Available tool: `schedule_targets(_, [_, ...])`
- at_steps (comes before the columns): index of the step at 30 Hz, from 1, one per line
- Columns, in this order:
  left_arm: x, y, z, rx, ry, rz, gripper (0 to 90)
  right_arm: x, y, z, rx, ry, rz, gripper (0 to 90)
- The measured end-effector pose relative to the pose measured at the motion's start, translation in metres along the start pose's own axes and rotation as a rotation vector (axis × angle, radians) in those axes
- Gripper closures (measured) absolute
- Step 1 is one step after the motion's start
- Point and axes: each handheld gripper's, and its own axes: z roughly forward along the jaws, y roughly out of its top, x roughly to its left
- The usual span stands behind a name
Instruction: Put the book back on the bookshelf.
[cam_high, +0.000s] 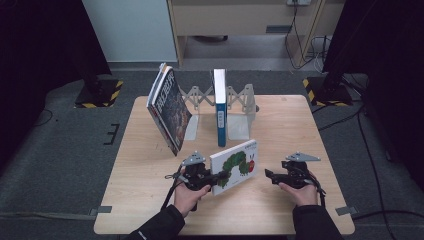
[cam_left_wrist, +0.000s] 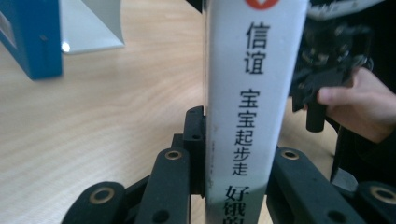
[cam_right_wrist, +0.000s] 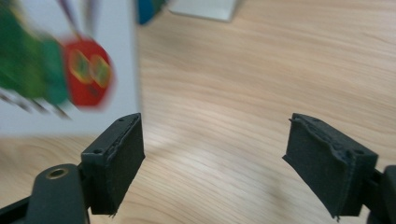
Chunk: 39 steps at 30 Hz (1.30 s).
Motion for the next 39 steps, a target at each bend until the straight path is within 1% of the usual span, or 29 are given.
schedule_targets(3, [0.001,0.005,-0.005,-0.019,0.010,-0.001,74.5,-0.005,-0.002,0.002,0.034,-0.031,0.009,16.3])
schedule_targets(5, [0.001,0.009,-0.009,-0.032,0.020,0.000,74.5,-0.008,-0.003,0.002,0.041,-0.043,0.001,15.7])
schedule_targets(6, [0.001,0.011,-0.011,-0.042,0.022,-0.001,74.5,-0.010,-0.004,0.002,0.048,-0.052,0.005,15.4])
schedule_targets(9, [0.002,0.016,-0.015,-0.058,0.031,0.002,74.5,-0.013,-0.005,0.003,0.067,-0.075,-0.011,14.3])
schedule_targets(10, [0.002,0.019,-0.017,-0.066,0.036,0.001,74.5,-0.013,-0.006,0.003,0.073,-0.084,-0.009,13.8])
schedule_targets(11, [0.002,0.022,-0.019,-0.075,0.042,0.008,74.5,-0.014,-0.007,0.004,0.081,-0.093,-0.019,13.2])
schedule_targets(13, [0.001,0.025,-0.021,-0.087,0.043,0.009,74.5,-0.015,-0.008,0.006,0.103,-0.098,-0.021,11.5])
schedule_targets(15, [0.001,0.029,-0.023,-0.100,0.045,0.012,74.5,-0.016,-0.010,0.008,0.130,-0.113,-0.031,10.5])
schedule_targets(17, [0.001,0.032,-0.024,-0.104,0.055,0.020,74.5,-0.017,-0.011,0.009,0.144,-0.119,-0.031,9.5])
schedule_targets(20, [0.001,0.038,-0.025,-0.111,0.073,0.027,74.5,-0.019,-0.013,0.010,0.148,-0.137,-0.036,8.6])
schedule_targets(21, [0.001,0.040,-0.025,-0.116,0.079,0.026,74.5,-0.019,-0.013,0.010,0.155,-0.139,-0.031,8.3])
schedule_targets(24, [0.002,0.047,-0.024,-0.130,0.103,0.033,74.5,-0.021,-0.015,0.011,0.176,-0.147,-0.031,8.0])
schedule_targets(27, [0.001,0.053,-0.021,-0.140,0.119,0.042,74.5,-0.022,-0.016,0.012,0.183,-0.148,-0.032,7.7])
schedule_targets(29, [0.001,0.057,-0.018,-0.148,0.131,0.040,74.5,-0.022,-0.017,0.013,0.182,-0.149,-0.040,7.3])
schedule_targets(33, [0.000,0.064,-0.010,-0.167,0.156,0.050,74.5,-0.022,-0.018,0.013,0.170,-0.155,-0.056,6.9])
schedule_targets(36, [-0.001,0.067,-0.004,-0.167,0.173,0.064,74.5,-0.022,-0.019,0.014,0.169,-0.156,-0.059,6.1])
schedule_targets(39, [-0.002,0.069,0.002,-0.172,0.186,0.054,74.5,-0.021,-0.019,0.014,0.164,-0.159,-0.055,5.6])
